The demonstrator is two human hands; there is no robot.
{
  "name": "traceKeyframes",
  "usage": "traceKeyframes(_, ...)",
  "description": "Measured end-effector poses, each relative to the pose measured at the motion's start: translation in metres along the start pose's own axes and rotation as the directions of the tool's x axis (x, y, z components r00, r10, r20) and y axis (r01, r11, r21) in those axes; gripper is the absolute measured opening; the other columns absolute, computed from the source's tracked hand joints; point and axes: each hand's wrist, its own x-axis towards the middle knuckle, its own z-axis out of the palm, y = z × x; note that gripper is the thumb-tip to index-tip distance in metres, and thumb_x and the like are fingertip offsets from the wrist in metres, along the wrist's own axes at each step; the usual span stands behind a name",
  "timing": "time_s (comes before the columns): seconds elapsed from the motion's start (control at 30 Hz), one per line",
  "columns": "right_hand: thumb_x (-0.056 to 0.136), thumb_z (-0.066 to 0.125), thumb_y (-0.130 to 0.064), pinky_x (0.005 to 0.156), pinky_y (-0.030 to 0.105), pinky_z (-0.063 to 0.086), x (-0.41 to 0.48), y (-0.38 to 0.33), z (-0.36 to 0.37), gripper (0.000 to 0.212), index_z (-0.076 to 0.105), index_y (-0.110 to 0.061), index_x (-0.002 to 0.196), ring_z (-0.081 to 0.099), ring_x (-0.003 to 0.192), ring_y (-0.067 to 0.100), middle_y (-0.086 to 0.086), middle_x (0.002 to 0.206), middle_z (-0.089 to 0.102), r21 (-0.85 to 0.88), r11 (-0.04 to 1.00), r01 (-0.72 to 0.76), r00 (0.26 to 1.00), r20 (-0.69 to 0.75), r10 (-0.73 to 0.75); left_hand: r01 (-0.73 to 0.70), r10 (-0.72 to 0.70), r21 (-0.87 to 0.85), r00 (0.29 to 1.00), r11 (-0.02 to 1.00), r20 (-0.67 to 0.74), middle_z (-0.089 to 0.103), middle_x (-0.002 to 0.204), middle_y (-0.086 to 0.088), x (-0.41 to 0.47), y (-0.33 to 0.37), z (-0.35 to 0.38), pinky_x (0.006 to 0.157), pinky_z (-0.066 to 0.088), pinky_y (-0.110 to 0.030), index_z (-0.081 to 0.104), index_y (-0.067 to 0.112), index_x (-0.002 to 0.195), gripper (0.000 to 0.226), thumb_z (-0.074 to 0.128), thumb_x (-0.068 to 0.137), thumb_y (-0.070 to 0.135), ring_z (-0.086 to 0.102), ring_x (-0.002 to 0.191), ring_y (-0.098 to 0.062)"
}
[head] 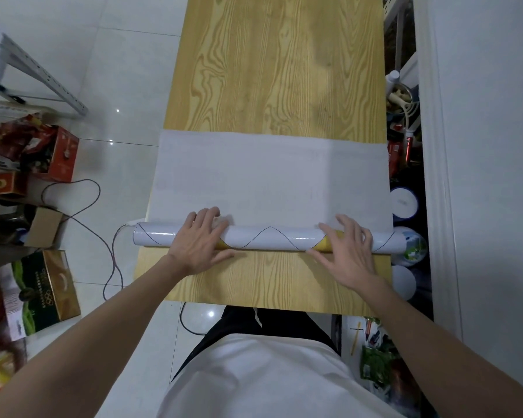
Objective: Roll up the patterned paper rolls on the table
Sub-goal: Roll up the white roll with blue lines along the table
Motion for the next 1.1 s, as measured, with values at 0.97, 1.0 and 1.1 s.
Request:
traceKeyframes(0.97,0.093,0.036,-0.068,0.097,0.041,0.027,0.002,0.008,-0.005,0.063,0.044,-0.025,0.138,0.046,0.117,0.021,-0.002,0.125,0.054,0.077,0.997,-0.031,0.999,0.012,0.031,-0.038,0.038,-0.020,0.999,0.999,0.035,0.060,0.106,-0.003,0.001,-0.006,0.000,0.086,0.036,-0.041,0.053,0.016,0.126,0.059,0.019,0.100,0.056,0.054,0.085,-0.027)
traceKeyframes(1.0,0.095,0.034,-0.065,0.098,0.040,0.026,0.003,0.007,-0.004,0.058,0.044,-0.026,0.137,0.045,0.122,0.020,-0.003,0.129,0.053,0.102,0.994,-0.031,0.999,0.006,0.031,-0.032,0.033,-0.030,0.999,0.999,0.039,0.060,0.110,-0.002,0.001,-0.005,0.001,0.087,0.035,-0.042,0.053,0.016,0.124,0.058,0.015,0.101,0.053,0.055,0.086,-0.027)
traceKeyframes(1.1,0.095,0.042,-0.060,0.100,0.043,0.024,0.002,0.003,-0.001,0.053,0.048,-0.028,0.137,0.039,0.133,0.025,0.004,0.144,0.041,0.075,0.997,0.019,0.999,-0.027,-0.017,0.035,-0.034,-0.067,0.999,0.997,0.012,0.053,0.121,-0.006,0.001,0.000,0.004,0.090,0.033,-0.045,0.054,0.016,0.120,0.060,0.018,0.100,0.059,0.054,0.099,-0.029)
